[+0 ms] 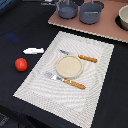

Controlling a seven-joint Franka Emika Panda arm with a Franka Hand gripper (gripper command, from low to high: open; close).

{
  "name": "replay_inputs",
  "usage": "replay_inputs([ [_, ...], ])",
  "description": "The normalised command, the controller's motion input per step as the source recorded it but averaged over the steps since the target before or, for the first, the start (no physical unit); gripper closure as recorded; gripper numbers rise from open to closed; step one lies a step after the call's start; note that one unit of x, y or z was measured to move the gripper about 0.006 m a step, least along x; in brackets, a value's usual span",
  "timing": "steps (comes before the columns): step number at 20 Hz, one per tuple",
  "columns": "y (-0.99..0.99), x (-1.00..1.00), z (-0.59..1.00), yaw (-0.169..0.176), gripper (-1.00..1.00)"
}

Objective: Place the pan onto the stove and place the fish and sausage into the pan.

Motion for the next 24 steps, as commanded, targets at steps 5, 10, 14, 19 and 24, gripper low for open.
replay_inputs([
  [5, -1.0, 0.07, 0.25, 0.0, -1.0],
  [10, -1.0, 0.07, 0.24, 0.0, -1.0],
  [14, -1.0, 0.04, 0.18, 0.0, -1.0],
  [19, -0.94, 0.07, 0.02, 0.025, -1.0],
  [24, -0.77, 0.1, -0.14, 0.132, -1.0],
])
